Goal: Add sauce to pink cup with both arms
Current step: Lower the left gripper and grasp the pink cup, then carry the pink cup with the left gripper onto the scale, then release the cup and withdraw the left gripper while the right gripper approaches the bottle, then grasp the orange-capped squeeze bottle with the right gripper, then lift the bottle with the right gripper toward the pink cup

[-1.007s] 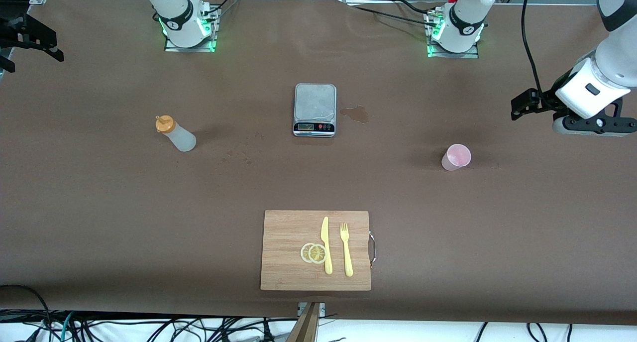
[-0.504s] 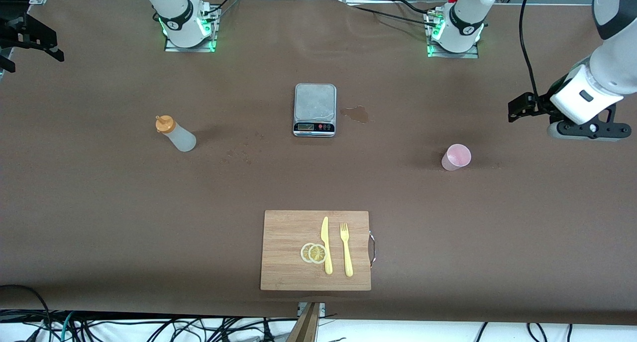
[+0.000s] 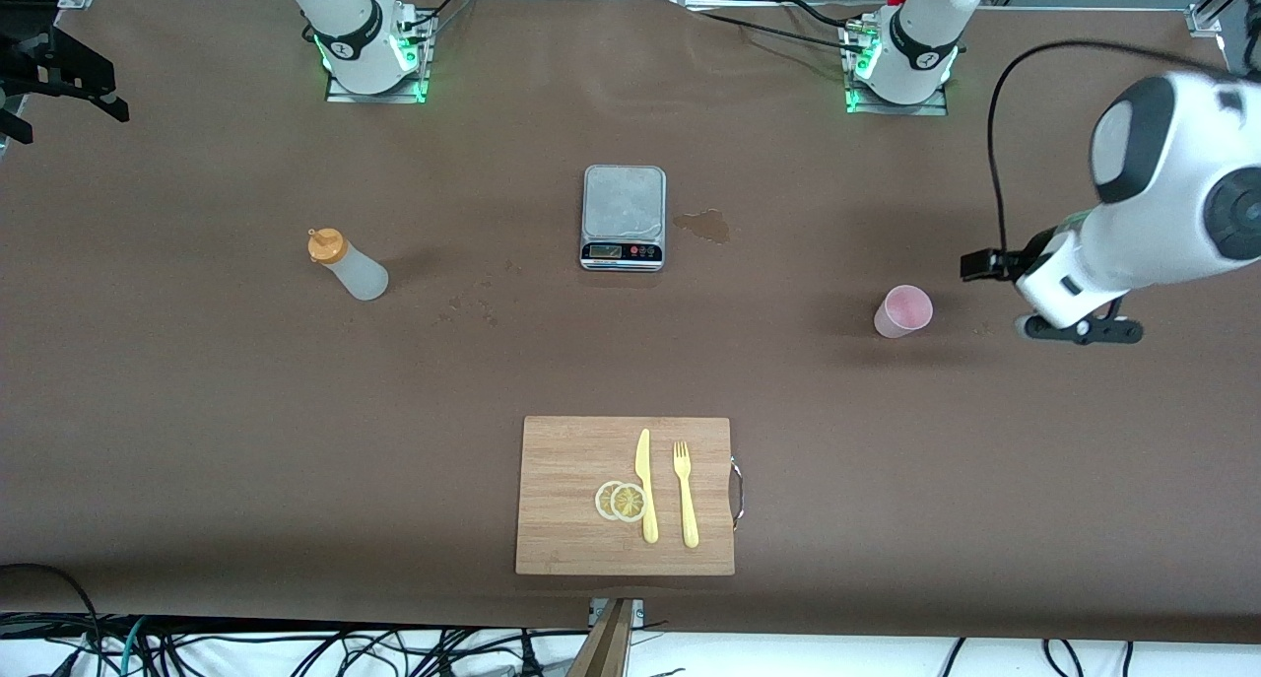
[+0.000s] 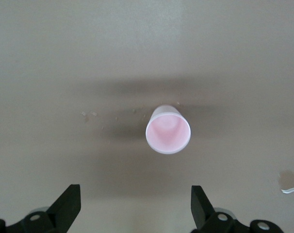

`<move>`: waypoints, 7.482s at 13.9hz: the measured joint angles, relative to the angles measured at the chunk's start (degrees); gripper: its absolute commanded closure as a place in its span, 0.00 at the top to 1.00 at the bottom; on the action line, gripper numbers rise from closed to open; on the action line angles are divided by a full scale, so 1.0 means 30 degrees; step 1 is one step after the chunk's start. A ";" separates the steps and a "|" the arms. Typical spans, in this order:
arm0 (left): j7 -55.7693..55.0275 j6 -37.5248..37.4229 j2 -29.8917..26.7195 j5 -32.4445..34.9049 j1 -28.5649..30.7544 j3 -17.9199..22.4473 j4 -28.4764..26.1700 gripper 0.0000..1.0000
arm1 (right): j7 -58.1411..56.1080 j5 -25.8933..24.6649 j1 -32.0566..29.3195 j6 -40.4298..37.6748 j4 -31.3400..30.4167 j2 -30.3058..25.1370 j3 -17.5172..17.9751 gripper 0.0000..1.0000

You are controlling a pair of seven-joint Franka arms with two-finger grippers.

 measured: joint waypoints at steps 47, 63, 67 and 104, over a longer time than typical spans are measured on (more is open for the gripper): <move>-2.0195 0.5994 0.4712 0.1435 -0.5830 -1.0943 -0.0167 1.00 | -0.8197 0.3148 -0.0298 -0.0051 -0.0730 0.0974 -0.1190 1.00; -0.2810 -0.3365 -0.1319 0.0476 0.0809 -0.4903 0.4218 1.00 | -3.3623 1.3487 -0.3852 0.2628 -0.5967 0.7717 -0.3286 1.00; 0.0256 -0.3489 -0.3410 -0.0243 -0.0044 -0.0877 0.3309 1.00 | -3.8355 1.6136 -0.4129 0.2624 -0.6274 1.0822 -0.3284 1.00; 0.0298 -0.4350 -0.4176 -0.0270 -0.0575 -0.0869 0.2533 1.00 | -3.6449 1.8942 0.3783 0.7242 -0.9084 0.8117 -0.3957 0.00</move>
